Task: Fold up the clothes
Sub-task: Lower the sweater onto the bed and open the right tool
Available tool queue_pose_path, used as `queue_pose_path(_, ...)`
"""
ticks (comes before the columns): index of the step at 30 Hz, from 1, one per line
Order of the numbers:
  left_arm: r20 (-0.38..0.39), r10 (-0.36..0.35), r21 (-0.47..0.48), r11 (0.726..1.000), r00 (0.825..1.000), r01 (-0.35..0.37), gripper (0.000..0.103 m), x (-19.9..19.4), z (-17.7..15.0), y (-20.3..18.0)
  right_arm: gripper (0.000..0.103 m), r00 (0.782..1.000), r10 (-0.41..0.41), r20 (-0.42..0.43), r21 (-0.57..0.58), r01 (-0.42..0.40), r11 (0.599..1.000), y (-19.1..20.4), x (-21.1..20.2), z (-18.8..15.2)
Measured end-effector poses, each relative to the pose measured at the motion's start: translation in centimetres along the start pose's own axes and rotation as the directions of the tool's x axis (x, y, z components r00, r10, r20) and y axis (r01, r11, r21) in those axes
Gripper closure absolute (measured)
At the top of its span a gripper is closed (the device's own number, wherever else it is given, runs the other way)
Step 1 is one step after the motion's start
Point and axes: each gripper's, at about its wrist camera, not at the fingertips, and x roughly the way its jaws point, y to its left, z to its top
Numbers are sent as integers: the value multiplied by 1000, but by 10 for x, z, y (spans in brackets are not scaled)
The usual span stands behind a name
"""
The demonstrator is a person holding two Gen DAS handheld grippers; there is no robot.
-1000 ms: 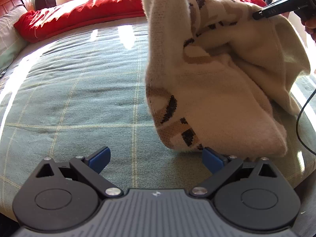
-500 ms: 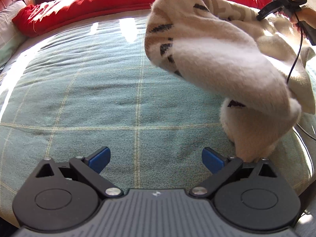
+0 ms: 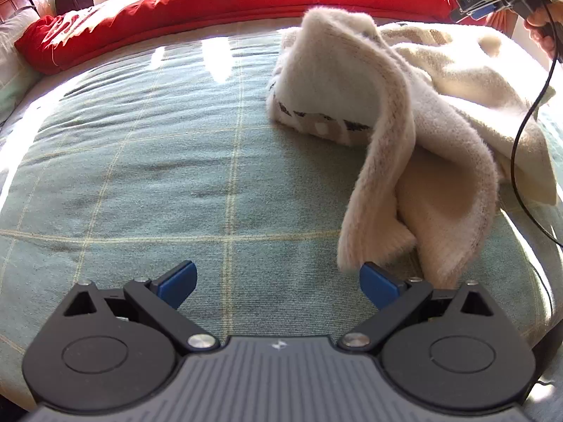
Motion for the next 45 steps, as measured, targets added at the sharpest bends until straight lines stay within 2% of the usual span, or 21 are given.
queue_pose_path(5, 38, -1, -1, 1000, 999, 1, 4, -17, -1, -3, 49, 988, 154, 10, 29, -155, 988, 14, -50, -21)
queue_pose_path(9, 68, 3, 13, 1000, 998, -4, 4, -32, -1, -7, 46, 972, 234, 0, 27, -234, 972, 31, -82, -56)
queue_pose_path(13, 94, -1, 38, 999, 996, -3, 4, -44, 0, -15, 43, 965, 261, -6, 51, -260, 964, 43, -107, -98)
queue_pose_path(18, 102, -15, 81, 997, 995, 6, 4, -52, 0, -30, 42, 946, 323, 1, 223, -315, 923, 37, -126, -145)
queue_pose_path(22, 109, -9, 109, 994, 994, -3, 4, -58, 4, -44, 39, 936, 351, 26, 305, -342, 889, 33, -138, -169)
queue_pose_path(29, 82, -4, 130, 991, 997, -6, 4, -58, 1, -60, 39, 920, 388, 57, 317, -385, 867, 39, -143, -172)
queue_pose_path(34, 57, -7, 103, 995, 998, 1, 4, -55, -5, -57, 39, 908, 411, 82, 331, -414, 848, 47, -135, -166)
queue_pose_path(40, 44, 13, 87, 996, 999, -17, 4, -51, -8, -47, 39, 918, 390, 69, 365, -387, 847, 42, -122, -164)
queue_pose_path(45, 61, 15, 75, 997, 998, -20, 4, -48, -2, -43, 39, 924, 377, 60, 372, -371, 851, 36, -120, -171)
